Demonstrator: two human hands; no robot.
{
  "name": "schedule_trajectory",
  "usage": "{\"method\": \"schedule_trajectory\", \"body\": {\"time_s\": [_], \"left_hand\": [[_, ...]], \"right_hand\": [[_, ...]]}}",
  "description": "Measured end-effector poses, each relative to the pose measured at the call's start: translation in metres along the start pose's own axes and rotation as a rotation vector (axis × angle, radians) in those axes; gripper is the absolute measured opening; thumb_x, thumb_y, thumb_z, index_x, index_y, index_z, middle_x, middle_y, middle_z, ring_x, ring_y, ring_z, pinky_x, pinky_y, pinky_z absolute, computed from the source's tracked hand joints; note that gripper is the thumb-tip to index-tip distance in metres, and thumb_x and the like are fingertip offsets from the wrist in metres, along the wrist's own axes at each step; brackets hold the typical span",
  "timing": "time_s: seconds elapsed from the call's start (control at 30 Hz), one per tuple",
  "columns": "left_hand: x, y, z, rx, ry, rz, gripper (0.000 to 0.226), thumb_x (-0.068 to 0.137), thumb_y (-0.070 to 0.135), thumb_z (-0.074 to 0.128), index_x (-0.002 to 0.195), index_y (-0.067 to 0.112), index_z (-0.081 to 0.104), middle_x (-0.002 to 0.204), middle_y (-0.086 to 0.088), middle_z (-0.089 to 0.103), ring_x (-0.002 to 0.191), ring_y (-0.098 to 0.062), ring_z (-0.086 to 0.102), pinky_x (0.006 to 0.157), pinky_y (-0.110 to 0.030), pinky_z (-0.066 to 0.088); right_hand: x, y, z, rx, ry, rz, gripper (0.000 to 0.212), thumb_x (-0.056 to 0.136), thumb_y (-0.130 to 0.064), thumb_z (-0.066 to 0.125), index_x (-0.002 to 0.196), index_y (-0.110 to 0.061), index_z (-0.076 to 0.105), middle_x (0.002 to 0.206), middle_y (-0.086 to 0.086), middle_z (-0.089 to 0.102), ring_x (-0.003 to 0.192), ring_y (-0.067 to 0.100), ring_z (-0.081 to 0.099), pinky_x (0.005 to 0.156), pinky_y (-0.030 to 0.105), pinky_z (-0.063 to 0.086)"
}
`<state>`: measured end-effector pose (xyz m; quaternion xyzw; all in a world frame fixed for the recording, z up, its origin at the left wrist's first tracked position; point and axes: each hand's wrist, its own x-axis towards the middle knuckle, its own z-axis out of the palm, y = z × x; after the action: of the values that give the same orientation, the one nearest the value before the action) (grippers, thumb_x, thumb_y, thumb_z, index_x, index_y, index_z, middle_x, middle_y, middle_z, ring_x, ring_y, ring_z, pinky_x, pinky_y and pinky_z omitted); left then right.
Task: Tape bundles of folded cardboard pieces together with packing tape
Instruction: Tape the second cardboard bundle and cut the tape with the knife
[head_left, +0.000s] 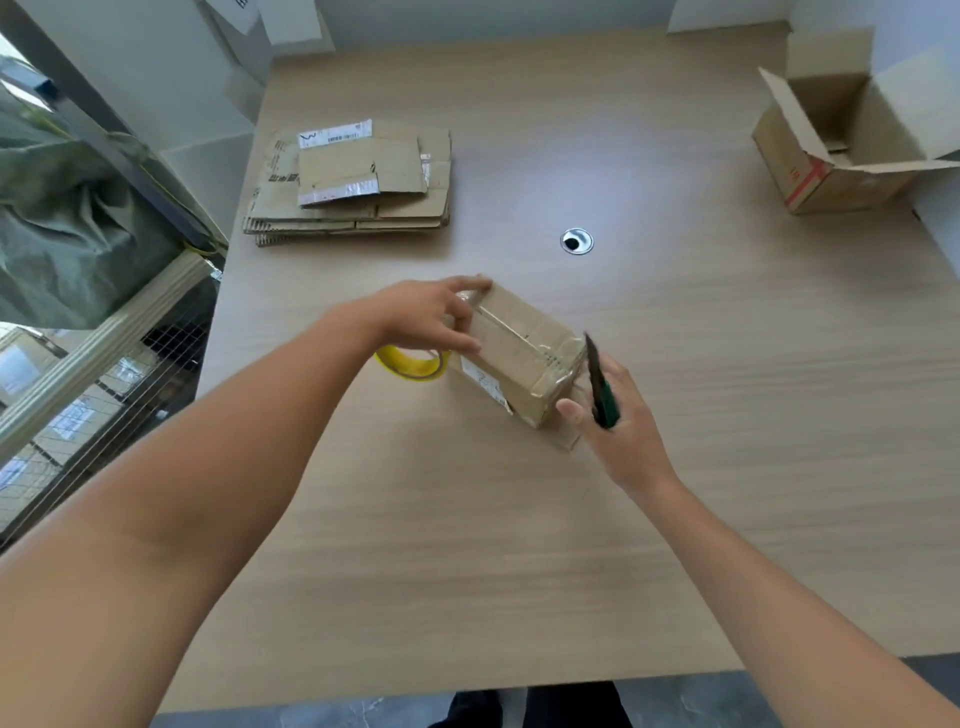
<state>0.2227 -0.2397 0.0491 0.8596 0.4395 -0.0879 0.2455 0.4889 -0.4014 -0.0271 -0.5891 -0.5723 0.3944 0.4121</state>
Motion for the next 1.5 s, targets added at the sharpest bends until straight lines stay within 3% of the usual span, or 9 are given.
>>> {"method": "schedule_trajectory", "body": {"time_s": [0.17,0.27,0.33,0.47,0.73,1.03,1.2,1.3,1.5], "left_hand": [[-0.017,0.016,0.008,0.063,0.065,-0.060,0.029,0.086,0.053,0.066,0.075,0.027,0.063,0.146,0.014,0.042,0.099,-0.019,0.062,0.090,-0.036,0.046],[-0.049,0.027,0.029,0.069,0.088,-0.106,0.027,0.085,0.053,0.065,0.074,0.029,0.060,0.146,0.012,0.042,0.103,-0.022,0.062,0.088,-0.034,0.045],[-0.073,0.038,0.046,0.024,0.115,-0.114,0.028,0.085,0.056,0.064,0.076,0.030,0.060,0.139,0.012,0.046,0.101,-0.022,0.062,0.089,-0.036,0.047],[-0.117,0.069,0.081,-0.099,0.163,-0.083,0.024,0.085,0.052,0.062,0.077,0.029,0.060,0.125,0.017,0.052,0.100,-0.015,0.062,0.087,-0.033,0.045],[-0.142,0.064,0.096,-0.379,0.177,-0.204,0.017,0.080,0.042,0.064,0.085,0.025,0.067,0.160,0.007,0.034,0.120,-0.019,0.056,0.096,-0.030,0.040],[-0.158,0.082,0.121,-0.600,0.142,-0.195,0.018,0.072,0.035,0.053,0.078,0.025,0.067,0.146,0.007,0.045,0.112,-0.013,0.057,0.084,-0.029,0.039],[-0.184,0.094,0.109,-0.816,0.292,-0.141,0.023,0.072,0.025,0.046,0.072,0.036,0.066,0.120,0.019,0.049,0.108,0.009,0.050,0.087,-0.018,0.038],[-0.193,0.112,0.101,-0.822,0.293,-0.031,0.026,0.076,0.021,0.045,0.076,0.038,0.065,0.117,0.020,0.048,0.110,0.006,0.049,0.084,-0.007,0.036],[-0.201,0.126,0.095,-0.786,0.300,0.027,0.023,0.080,0.022,0.044,0.085,0.030,0.065,0.116,0.012,0.047,0.110,-0.002,0.049,0.085,-0.012,0.038]], "right_hand": [[0.004,-0.005,0.017,-0.179,0.105,0.019,0.034,0.087,-0.014,0.078,0.118,-0.005,0.067,0.150,-0.011,0.044,0.130,-0.020,0.035,0.104,0.002,0.026],[0.010,-0.013,0.015,-0.186,0.196,0.075,0.032,0.091,-0.006,0.066,0.123,-0.005,0.064,0.132,0.008,0.060,0.117,0.006,0.057,0.102,0.019,0.043],[0.018,-0.018,0.009,-0.206,0.241,0.193,0.005,0.090,-0.014,0.066,0.093,-0.013,0.062,0.104,0.012,0.058,0.099,0.029,0.061,0.082,0.029,0.044],[0.023,-0.026,0.004,0.018,0.125,0.391,0.029,0.089,-0.015,0.072,0.076,-0.018,0.046,0.077,0.006,0.051,0.075,0.025,0.057,0.074,0.047,0.053],[-0.054,-0.038,0.045,0.159,-0.002,0.350,0.017,0.080,-0.030,0.081,0.086,-0.026,0.065,0.079,-0.005,0.065,0.072,0.020,0.058,0.067,0.034,0.048],[-0.053,-0.048,0.045,-0.018,0.070,0.309,0.014,0.089,-0.017,0.071,0.101,-0.016,0.063,0.095,-0.001,0.059,0.096,0.019,0.061,0.082,0.028,0.046],[-0.095,-0.089,0.030,0.136,-0.063,0.265,0.019,0.096,-0.019,0.069,0.083,-0.013,0.056,0.070,-0.001,0.054,0.063,0.015,0.053,0.062,0.027,0.047],[-0.124,-0.117,0.046,0.356,-0.239,0.323,0.006,0.095,-0.014,0.070,0.094,-0.012,0.064,0.061,-0.009,0.054,0.054,0.013,0.050,0.055,0.025,0.050],[-0.132,-0.141,0.048,0.282,-0.167,0.308,0.011,0.091,-0.016,0.076,0.083,-0.014,0.068,0.060,-0.011,0.058,0.055,0.007,0.052,0.056,0.023,0.047]]}}
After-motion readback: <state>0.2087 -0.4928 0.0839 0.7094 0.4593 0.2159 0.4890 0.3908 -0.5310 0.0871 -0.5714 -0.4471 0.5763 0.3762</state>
